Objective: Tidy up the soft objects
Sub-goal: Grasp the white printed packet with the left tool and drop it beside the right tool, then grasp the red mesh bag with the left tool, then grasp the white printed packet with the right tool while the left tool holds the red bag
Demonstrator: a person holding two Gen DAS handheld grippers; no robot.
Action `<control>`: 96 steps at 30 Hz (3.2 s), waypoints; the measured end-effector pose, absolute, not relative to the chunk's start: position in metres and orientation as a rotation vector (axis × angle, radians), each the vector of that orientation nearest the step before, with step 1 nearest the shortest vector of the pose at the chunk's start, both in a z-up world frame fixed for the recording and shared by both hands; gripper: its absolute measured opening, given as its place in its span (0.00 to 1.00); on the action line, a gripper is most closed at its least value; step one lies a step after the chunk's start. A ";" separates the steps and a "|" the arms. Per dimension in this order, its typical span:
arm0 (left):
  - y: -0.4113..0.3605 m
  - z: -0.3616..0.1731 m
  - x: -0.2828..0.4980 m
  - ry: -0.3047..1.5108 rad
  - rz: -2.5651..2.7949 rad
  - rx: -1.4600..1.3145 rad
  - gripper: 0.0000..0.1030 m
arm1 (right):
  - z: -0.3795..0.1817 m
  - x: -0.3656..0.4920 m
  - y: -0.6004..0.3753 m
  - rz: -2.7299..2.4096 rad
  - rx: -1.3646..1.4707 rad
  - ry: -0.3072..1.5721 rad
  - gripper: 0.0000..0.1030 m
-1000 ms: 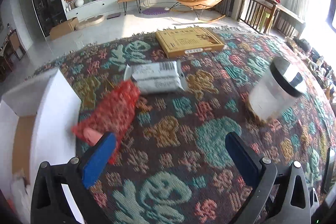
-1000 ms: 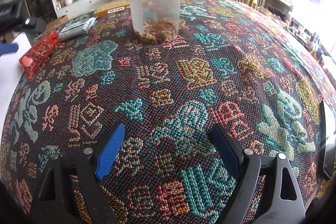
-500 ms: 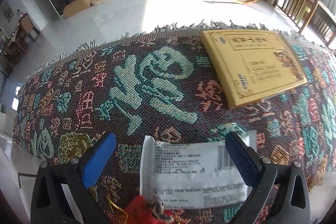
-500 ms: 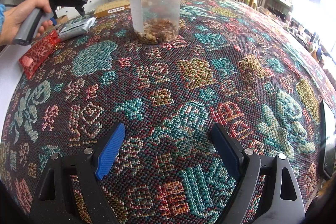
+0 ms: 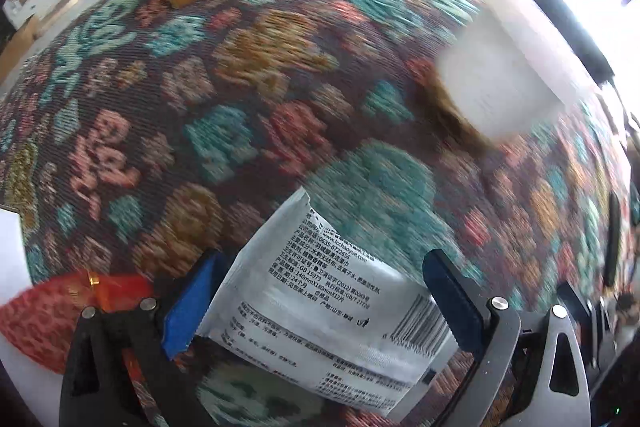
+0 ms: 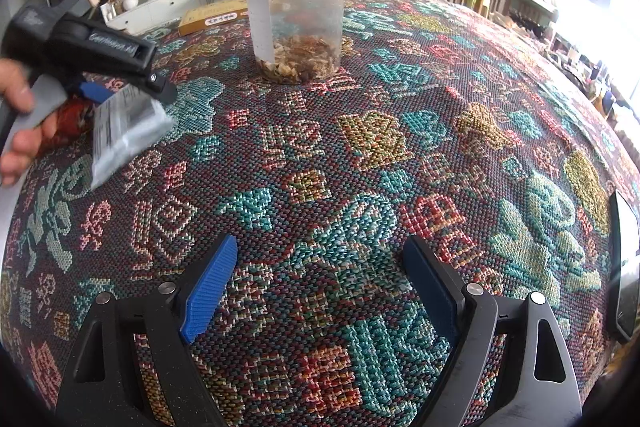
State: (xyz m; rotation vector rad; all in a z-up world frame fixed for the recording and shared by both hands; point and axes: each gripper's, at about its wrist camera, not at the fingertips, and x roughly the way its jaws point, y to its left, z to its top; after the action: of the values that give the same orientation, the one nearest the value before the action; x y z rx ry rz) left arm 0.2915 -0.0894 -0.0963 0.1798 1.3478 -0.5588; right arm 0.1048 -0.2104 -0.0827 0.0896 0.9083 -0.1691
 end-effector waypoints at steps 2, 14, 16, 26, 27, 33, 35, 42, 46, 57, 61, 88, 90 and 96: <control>-0.090 -0.079 0.270 1.348 -0.617 0.151 0.92 | -0.083 0.105 -0.212 -0.166 0.096 0.906 0.85; 0.016 -0.038 0.316 1.202 -0.387 0.420 0.96 | -0.087 0.104 -0.217 -0.157 0.108 0.901 0.85; 0.013 -0.053 0.308 1.218 -0.448 0.535 0.96 | -0.087 0.104 -0.219 -0.157 0.104 0.903 0.85; 0.017 -0.115 0.323 1.368 -0.315 0.774 0.97 | -0.087 0.104 -0.215 -0.161 0.097 0.906 0.85; 0.015 -0.114 0.323 1.359 -0.310 0.777 0.97 | -0.087 0.104 -0.215 -0.161 0.097 0.906 0.85; 0.016 -0.091 0.322 1.454 -0.456 0.235 0.76 | -0.087 0.104 -0.216 -0.160 0.097 0.906 0.85; 0.018 -0.080 0.319 1.454 -0.577 -0.001 0.79 | -0.086 0.104 -0.216 -0.160 0.098 0.906 0.85; 0.007 -0.067 0.306 1.357 -0.529 0.181 0.80 | -0.086 0.104 -0.218 -0.147 0.123 0.897 0.85; -0.007 -0.045 0.293 1.268 -0.573 0.362 0.80 | -0.086 0.104 -0.218 -0.154 0.106 0.903 0.85; -0.032 -0.101 0.302 1.176 -0.443 0.762 0.90 | -0.085 0.104 -0.218 -0.148 0.120 0.898 0.85; -0.016 -0.106 0.308 1.227 -0.452 0.612 0.90 | -0.078 0.095 -0.238 -0.121 0.271 0.852 0.84; 0.009 -0.103 0.292 1.189 -0.354 0.209 0.63 | -0.057 0.167 -0.304 0.095 0.146 1.096 0.66; 0.000 -0.108 0.291 1.172 -0.333 0.263 0.76 | -0.049 0.186 -0.333 0.010 0.188 1.033 0.66; 0.000 -0.110 0.288 1.133 -0.280 0.257 0.87 | -0.069 0.237 -0.356 -0.090 0.105 1.036 0.72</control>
State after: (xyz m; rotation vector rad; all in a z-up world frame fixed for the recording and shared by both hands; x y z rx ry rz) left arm 0.2876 0.0002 -0.1102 0.2574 1.1327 -0.2803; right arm 0.2369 -0.3559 -0.0692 0.1053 1.0364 -0.0903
